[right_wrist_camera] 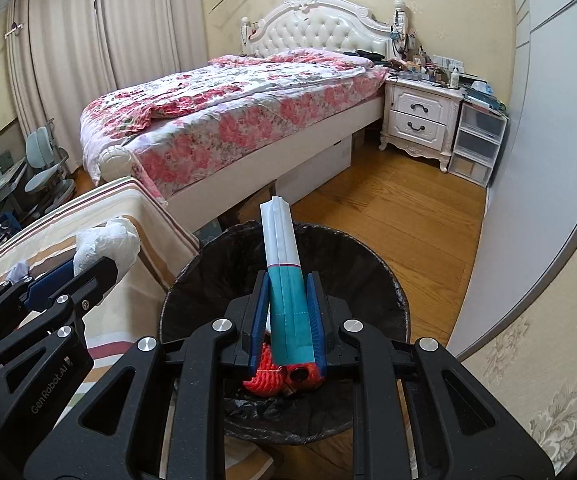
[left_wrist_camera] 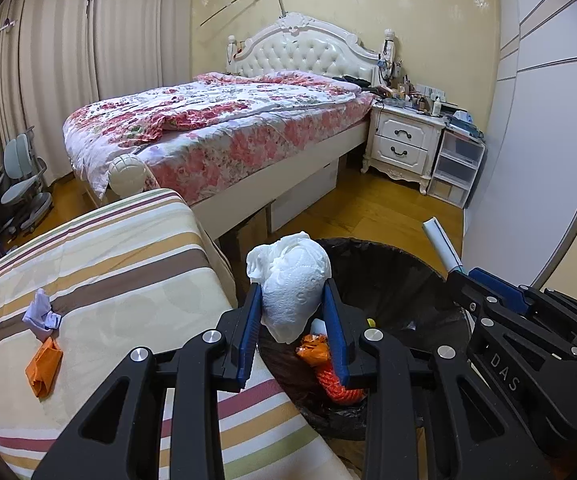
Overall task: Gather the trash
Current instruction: 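Carry the tube and white bag in both tools over the black bin, then open both tools to drop the tube and white bag into the bin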
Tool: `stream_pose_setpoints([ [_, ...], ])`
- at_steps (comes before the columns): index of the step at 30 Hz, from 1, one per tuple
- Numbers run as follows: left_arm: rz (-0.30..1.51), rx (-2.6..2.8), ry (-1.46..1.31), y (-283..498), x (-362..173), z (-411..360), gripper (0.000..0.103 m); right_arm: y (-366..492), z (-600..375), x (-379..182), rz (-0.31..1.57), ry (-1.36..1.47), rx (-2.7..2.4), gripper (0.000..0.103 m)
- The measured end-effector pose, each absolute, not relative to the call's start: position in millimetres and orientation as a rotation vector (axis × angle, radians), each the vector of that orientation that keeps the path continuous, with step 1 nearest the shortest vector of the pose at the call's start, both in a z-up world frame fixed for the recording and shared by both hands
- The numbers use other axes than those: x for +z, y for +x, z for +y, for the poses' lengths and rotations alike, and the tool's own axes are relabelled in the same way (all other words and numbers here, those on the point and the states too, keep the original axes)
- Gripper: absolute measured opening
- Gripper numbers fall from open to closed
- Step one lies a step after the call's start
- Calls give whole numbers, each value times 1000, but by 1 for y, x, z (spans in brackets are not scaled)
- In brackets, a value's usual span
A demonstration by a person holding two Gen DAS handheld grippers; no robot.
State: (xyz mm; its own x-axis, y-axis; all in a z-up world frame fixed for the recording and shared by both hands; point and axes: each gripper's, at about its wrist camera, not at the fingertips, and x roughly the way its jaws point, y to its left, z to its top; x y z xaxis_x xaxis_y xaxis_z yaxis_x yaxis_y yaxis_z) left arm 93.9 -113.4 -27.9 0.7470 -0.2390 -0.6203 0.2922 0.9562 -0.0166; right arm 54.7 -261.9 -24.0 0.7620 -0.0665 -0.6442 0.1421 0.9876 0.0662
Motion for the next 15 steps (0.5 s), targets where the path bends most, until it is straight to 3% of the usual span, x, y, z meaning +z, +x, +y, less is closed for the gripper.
stream_pose_setpoints([
  [15,740,-260,118,116,-50,-135,32,74,-278,-39,720,139,-130,19],
])
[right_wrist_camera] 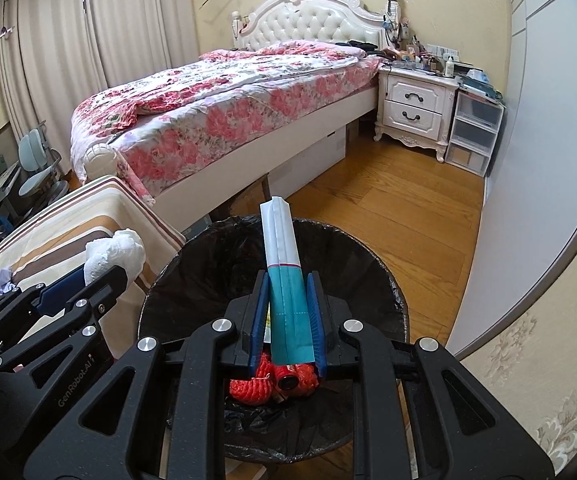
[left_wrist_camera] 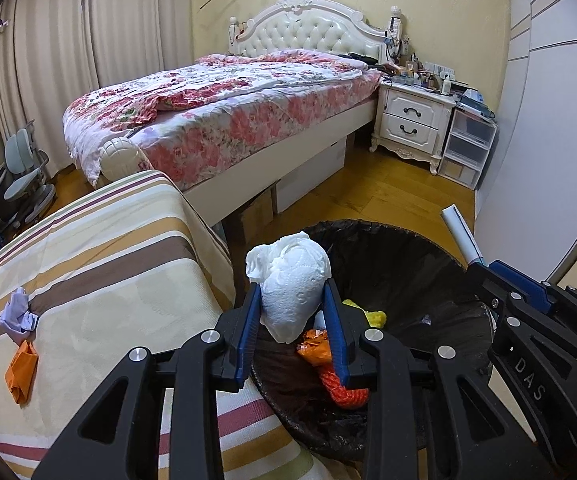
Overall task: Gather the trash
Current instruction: 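Open both tools to drop the tube and white bag into the bin, then withdraw both open tools from the bin back over the bed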
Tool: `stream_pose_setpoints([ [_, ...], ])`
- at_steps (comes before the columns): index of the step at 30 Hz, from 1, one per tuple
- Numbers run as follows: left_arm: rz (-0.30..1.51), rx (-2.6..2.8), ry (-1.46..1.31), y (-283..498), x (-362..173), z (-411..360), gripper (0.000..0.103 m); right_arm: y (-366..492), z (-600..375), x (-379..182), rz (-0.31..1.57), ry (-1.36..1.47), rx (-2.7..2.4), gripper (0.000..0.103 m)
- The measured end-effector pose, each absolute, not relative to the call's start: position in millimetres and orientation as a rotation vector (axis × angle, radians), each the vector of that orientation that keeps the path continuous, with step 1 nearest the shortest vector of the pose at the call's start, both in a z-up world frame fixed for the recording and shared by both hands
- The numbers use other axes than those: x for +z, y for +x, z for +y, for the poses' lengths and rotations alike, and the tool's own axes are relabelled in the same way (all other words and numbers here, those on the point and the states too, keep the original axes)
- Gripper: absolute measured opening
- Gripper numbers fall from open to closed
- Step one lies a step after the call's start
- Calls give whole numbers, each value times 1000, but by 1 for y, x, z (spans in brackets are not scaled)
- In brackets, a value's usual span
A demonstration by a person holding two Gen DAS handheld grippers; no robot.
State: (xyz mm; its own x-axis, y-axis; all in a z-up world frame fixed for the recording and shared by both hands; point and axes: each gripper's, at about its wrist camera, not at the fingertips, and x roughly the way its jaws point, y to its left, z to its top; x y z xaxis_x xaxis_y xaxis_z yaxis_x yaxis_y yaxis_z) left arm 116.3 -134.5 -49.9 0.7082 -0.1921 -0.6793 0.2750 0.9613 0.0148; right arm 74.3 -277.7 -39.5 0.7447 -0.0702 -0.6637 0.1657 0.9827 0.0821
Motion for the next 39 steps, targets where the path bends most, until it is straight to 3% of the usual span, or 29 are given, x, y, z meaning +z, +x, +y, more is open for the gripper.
stream_pose_setpoints([
  [3,750,-262,123,118,-52,-137,34,77,-279,-42,723,141,-133,20],
  [7,773,-255,107,121,-55,-134,50,77,-280,-46,726,141,-147,25],
  [14,767,-247,100,118,-54,-130,63,75,-281,-48,736,142,-168,29],
  [16,762,-245,105,116,-53,-130,63,73,-280,-47,730,140,-175,40],
  [20,762,-239,109,112,-52,-127,63,68,-279,-44,719,130,-187,45],
  [22,760,-235,106,110,-50,-124,63,65,-278,-43,714,128,-192,52],
  [39,761,-140,61,82,-46,-61,65,46,-235,-40,734,99,-134,64],
])
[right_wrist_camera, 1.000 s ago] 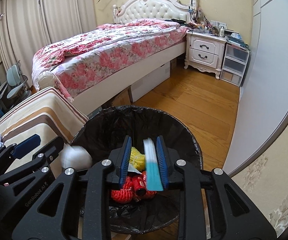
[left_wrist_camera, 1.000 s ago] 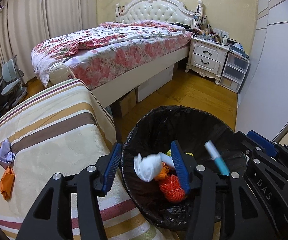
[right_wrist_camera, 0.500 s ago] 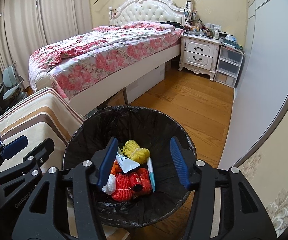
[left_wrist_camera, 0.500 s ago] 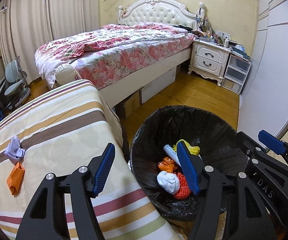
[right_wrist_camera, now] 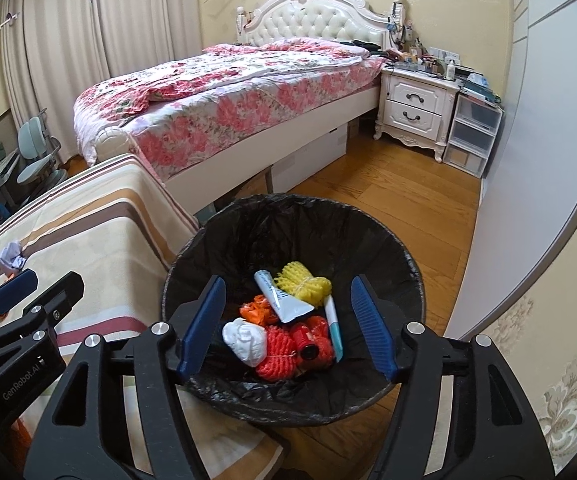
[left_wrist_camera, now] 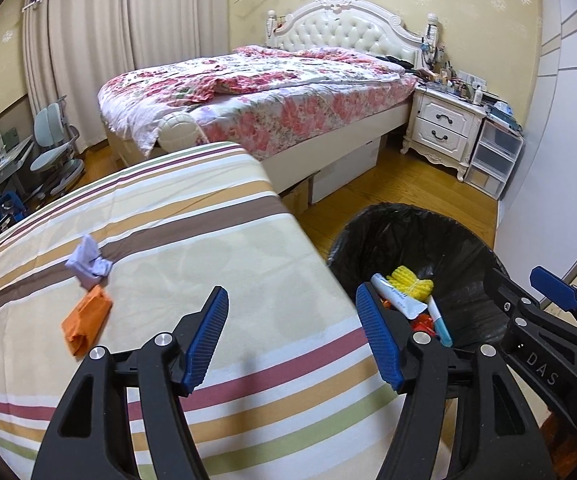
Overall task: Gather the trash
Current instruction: 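Withdraw both open tools from the bin back over the bed, then grasp the orange crumpled bag with the left tool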
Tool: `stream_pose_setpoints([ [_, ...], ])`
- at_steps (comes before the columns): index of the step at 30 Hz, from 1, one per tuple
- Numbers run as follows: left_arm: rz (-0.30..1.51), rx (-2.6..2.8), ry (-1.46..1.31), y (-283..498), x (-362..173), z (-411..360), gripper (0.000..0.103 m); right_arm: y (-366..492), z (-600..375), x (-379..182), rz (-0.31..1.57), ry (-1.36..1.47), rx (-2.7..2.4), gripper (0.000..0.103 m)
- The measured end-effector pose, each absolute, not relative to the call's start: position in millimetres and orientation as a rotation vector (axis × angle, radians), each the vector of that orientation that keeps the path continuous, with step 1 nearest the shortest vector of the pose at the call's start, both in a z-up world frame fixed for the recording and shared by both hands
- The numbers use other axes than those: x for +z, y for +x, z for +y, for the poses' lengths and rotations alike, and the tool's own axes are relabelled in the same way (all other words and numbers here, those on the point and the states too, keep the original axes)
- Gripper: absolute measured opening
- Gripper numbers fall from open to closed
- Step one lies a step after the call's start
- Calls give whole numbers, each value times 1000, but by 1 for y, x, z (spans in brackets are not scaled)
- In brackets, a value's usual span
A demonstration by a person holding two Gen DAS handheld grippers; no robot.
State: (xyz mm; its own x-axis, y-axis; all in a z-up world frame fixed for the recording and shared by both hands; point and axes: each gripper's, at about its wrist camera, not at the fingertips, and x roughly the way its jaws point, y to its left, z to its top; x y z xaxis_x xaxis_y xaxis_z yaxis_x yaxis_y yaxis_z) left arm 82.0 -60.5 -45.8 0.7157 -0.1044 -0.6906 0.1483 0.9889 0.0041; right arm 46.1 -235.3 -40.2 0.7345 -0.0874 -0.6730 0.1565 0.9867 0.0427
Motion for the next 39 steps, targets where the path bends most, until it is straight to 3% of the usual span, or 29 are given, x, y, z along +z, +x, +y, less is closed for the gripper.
stream_pose_setpoints([
  [25,871,76,-53,93,-59,67,65,61,-126,-45,789,25,107,64],
  [27,888,57,-67,93,-61,69,61,61,-122,-46,793,19,115,64],
  [32,887,39,-43,93,-63,66,40,62,-114,-46,798,10,125,64],
  [39,874,13,-59,86,-60,71,38,63,-106,-47,804,-1,138,64],
])
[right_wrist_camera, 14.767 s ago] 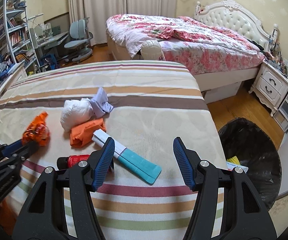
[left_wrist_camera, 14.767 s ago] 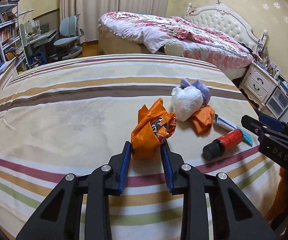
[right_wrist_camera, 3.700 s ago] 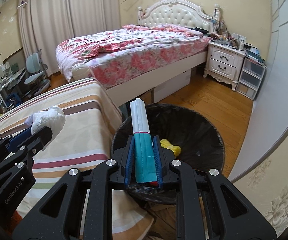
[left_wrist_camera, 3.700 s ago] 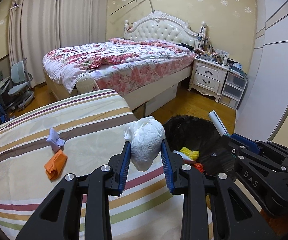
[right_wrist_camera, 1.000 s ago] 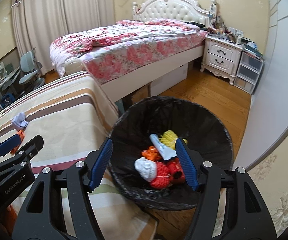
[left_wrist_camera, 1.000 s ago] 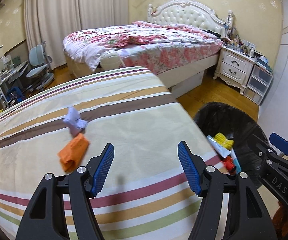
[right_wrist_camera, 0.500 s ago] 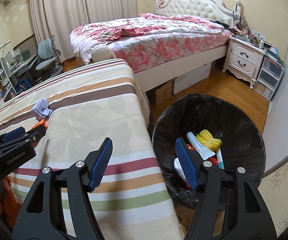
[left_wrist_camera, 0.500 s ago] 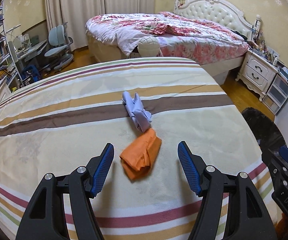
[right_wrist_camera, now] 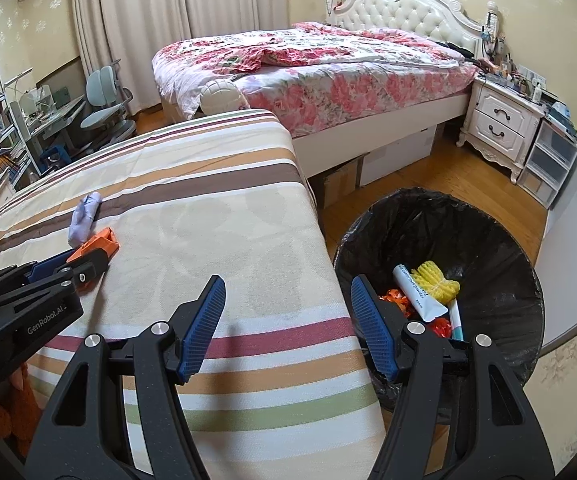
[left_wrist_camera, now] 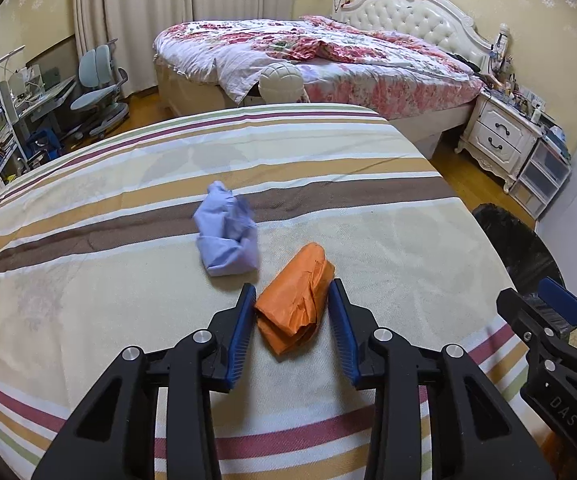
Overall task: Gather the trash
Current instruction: 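Grasp the orange crumpled bag with the left tool, then grasp the lavender cloth with the right tool while the left tool holds the orange bag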
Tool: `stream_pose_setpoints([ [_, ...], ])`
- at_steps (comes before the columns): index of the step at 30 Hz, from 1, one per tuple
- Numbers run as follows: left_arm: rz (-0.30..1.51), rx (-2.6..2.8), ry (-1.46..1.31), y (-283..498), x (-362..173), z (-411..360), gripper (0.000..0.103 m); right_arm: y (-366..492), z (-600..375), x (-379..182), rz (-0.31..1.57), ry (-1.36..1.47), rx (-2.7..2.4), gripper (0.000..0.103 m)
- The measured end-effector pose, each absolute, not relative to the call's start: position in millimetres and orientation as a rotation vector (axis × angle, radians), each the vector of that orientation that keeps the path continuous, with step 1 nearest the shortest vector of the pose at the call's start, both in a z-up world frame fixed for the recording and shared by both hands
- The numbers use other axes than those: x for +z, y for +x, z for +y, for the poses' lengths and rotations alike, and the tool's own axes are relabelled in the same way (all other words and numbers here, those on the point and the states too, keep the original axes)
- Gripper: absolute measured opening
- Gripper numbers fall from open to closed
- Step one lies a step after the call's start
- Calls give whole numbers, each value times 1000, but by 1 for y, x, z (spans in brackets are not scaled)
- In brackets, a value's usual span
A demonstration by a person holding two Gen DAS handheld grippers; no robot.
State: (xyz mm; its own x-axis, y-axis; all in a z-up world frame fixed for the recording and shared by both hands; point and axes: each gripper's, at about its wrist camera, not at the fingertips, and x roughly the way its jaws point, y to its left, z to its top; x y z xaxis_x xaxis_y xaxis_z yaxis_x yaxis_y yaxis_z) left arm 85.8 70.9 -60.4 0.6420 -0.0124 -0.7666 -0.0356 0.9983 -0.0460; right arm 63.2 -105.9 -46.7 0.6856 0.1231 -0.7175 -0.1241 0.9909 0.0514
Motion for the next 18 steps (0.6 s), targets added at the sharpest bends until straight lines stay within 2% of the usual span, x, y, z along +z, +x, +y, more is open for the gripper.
stream_pose_setpoints([
  [18,851,144,-135,57,-53,152,38,67,-27,-49,844,-66,308,64],
])
